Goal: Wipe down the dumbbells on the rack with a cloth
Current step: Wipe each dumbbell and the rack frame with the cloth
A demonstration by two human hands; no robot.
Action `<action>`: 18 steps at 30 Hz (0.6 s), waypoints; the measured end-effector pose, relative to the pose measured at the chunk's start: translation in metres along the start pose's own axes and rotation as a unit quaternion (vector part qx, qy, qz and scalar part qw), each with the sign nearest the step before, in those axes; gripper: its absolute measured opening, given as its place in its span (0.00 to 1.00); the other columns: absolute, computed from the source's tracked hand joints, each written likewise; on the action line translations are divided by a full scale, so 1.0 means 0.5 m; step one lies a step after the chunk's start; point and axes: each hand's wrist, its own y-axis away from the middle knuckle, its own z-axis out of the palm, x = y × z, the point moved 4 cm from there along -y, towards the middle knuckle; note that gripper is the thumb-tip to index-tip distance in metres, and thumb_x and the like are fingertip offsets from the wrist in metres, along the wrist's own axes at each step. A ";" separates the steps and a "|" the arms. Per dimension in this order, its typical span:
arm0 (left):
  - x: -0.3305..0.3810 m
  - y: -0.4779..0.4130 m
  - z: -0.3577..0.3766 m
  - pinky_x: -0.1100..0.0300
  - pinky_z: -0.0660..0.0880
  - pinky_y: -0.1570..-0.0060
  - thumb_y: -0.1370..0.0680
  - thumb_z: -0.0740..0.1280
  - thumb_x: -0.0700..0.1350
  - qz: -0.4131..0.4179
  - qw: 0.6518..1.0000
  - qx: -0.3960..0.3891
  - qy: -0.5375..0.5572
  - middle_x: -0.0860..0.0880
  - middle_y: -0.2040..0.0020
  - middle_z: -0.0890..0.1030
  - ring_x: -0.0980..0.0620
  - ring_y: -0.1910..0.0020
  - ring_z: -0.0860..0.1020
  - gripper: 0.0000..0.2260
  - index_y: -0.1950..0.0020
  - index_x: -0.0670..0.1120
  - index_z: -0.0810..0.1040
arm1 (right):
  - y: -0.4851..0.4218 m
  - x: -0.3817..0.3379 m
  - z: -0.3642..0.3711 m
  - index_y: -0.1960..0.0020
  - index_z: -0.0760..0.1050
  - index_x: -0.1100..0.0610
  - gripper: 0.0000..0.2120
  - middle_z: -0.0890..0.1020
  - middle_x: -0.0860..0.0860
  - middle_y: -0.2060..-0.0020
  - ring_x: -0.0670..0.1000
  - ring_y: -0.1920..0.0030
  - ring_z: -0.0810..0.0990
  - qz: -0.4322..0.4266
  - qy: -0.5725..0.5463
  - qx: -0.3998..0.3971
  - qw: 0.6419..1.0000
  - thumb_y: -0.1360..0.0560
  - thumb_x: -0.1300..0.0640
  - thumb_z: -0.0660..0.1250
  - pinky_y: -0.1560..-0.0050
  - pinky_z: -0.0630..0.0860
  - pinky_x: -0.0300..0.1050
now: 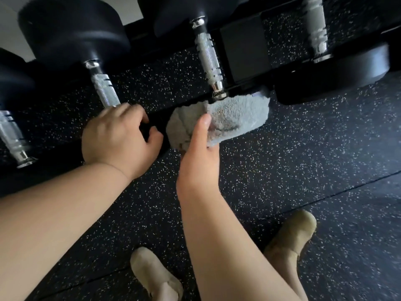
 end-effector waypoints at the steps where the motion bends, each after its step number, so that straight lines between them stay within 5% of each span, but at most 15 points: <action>1: 0.000 0.000 0.000 0.49 0.71 0.61 0.27 0.62 0.56 -0.003 1.000 0.002 0.000 0.47 0.57 0.79 0.39 0.53 0.76 0.13 0.54 0.48 0.78 | -0.007 0.007 0.000 0.24 0.69 0.48 0.43 0.80 0.44 0.33 0.46 0.34 0.79 0.001 -0.013 0.004 1.000 0.30 0.22 0.60 0.28 0.73 0.51; 5: 0.002 0.000 -0.004 0.50 0.70 0.59 0.26 0.61 0.57 -0.012 1.000 0.000 0.001 0.48 0.56 0.80 0.40 0.53 0.77 0.13 0.53 0.49 0.79 | 0.013 -0.015 -0.019 0.32 0.75 0.58 0.40 0.84 0.54 0.40 0.55 0.39 0.83 -0.026 0.029 -0.010 0.999 0.28 0.26 0.62 0.38 0.79 0.55; 8: 0.003 0.001 -0.008 0.51 0.71 0.58 0.25 0.61 0.57 -0.016 1.000 0.000 0.017 0.50 0.56 0.80 0.42 0.54 0.77 0.13 0.54 0.50 0.78 | 0.035 -0.062 -0.079 0.26 0.68 0.66 0.30 0.71 0.72 0.33 0.72 0.35 0.72 -0.003 0.099 0.015 0.995 0.15 0.42 0.59 0.43 0.75 0.63; 12: -0.001 0.005 -0.010 0.50 0.73 0.59 0.26 0.61 0.57 -0.028 0.999 0.009 0.037 0.51 0.59 0.78 0.44 0.56 0.77 0.12 0.56 0.50 0.77 | -0.027 -0.165 -0.102 0.17 0.47 0.57 0.38 0.62 0.66 0.23 0.65 0.30 0.72 -0.106 0.260 0.090 0.955 0.17 0.38 0.57 0.38 0.72 0.49; 15: -0.001 0.003 -0.009 0.50 0.74 0.58 0.27 0.62 0.57 -0.030 0.999 0.001 0.045 0.51 0.59 0.78 0.43 0.56 0.77 0.12 0.57 0.50 0.78 | -0.046 -0.199 -0.086 0.17 0.41 0.55 0.44 0.54 0.67 0.21 0.65 0.31 0.72 -0.118 0.345 0.125 0.923 0.20 0.33 0.58 0.39 0.72 0.52; 18: -0.005 0.006 -0.007 0.50 0.74 0.59 0.27 0.62 0.57 -0.027 0.998 0.006 0.051 0.51 0.59 0.78 0.43 0.57 0.77 0.13 0.56 0.49 0.79 | -0.046 -0.192 -0.099 0.17 0.40 0.56 0.47 0.49 0.62 0.18 0.63 0.19 0.55 -0.150 0.439 0.118 0.878 0.22 0.28 0.51 0.23 0.63 0.60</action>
